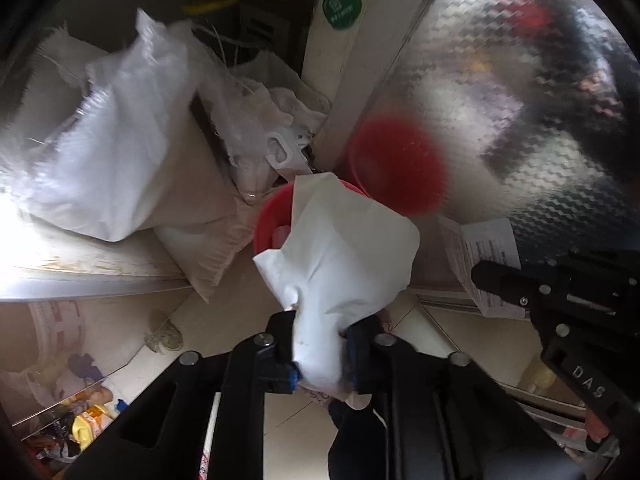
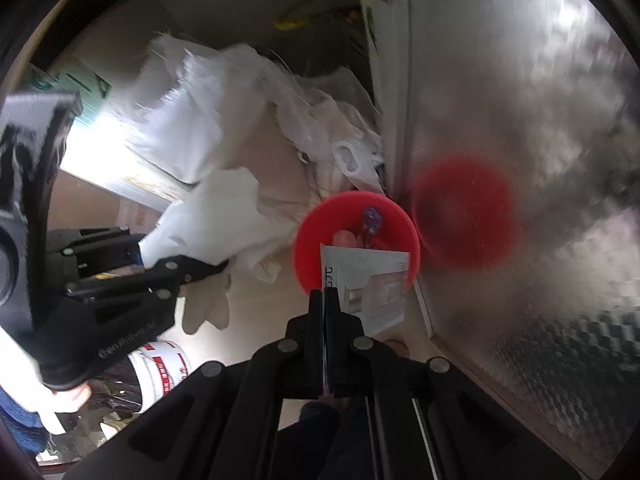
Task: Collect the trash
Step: 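Open the left gripper over the red bin while the right gripper releases the packet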
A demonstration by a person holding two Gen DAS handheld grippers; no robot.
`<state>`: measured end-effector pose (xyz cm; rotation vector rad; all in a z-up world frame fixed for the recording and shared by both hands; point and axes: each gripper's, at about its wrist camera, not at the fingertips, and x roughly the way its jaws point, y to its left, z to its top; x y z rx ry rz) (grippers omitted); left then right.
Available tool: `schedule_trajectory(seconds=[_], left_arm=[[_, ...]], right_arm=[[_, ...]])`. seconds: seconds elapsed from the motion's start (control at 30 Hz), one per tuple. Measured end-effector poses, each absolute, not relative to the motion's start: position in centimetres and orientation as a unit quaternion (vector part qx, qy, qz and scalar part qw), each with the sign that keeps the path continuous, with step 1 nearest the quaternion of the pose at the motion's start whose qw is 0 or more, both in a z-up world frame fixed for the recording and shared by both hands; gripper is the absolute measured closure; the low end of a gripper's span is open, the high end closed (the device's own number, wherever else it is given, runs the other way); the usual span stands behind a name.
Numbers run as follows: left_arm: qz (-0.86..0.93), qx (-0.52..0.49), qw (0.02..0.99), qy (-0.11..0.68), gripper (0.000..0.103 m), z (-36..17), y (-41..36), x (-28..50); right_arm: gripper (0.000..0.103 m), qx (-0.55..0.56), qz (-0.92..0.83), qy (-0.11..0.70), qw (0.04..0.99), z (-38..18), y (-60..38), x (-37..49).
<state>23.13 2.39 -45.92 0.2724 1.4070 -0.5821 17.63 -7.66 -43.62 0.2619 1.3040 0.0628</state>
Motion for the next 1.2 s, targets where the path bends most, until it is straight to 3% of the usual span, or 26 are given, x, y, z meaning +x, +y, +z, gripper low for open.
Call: schedule_trajectory(seconds=[0.1, 0.17, 0.23, 0.27, 0.4, 0.67, 1.2], left_arm=[[-0.26, 0.118, 0.714, 0.639, 0.073, -47.0, 2.4, 23.4], [-0.263, 0.123, 0.711, 0.64, 0.046, -47.4, 2.1, 23.3], [-0.269, 0.123, 0.714, 0.635, 0.026, -47.3, 1.9, 23.3], [-0.272, 0.123, 0.713, 0.634, 0.02, -47.3, 2.0, 23.3], [-0.267, 0.131, 0.713, 0.636, 0.02, -47.4, 2.4, 23.2], [-0.233, 0.138, 0.736, 0.62, 0.008, -46.6, 4.7, 23.0], [-0.172, 0.106, 0.748, 0.633, 0.007, -48.0, 7.7, 24.2]], right_arm=[[0.103, 0.125, 0.025, 0.611, 0.782, -44.6, -8.3, 17.4], [0.103, 0.129, 0.023, 0.612, 0.78, -44.9, -8.4, 17.5], [0.103, 0.129, 0.023, 0.612, 0.78, -44.8, -8.3, 17.4], [0.103, 0.131, 0.024, 0.612, 0.779, -44.7, -8.4, 17.4], [0.103, 0.126, 0.034, 0.612, 0.78, -44.6, -8.2, 17.2], [0.103, 0.103, 0.062, 0.616, 0.779, -45.3, -6.5, 18.1], [0.102, 0.079, 0.084, 0.624, 0.773, -46.7, -4.0, 19.7]])
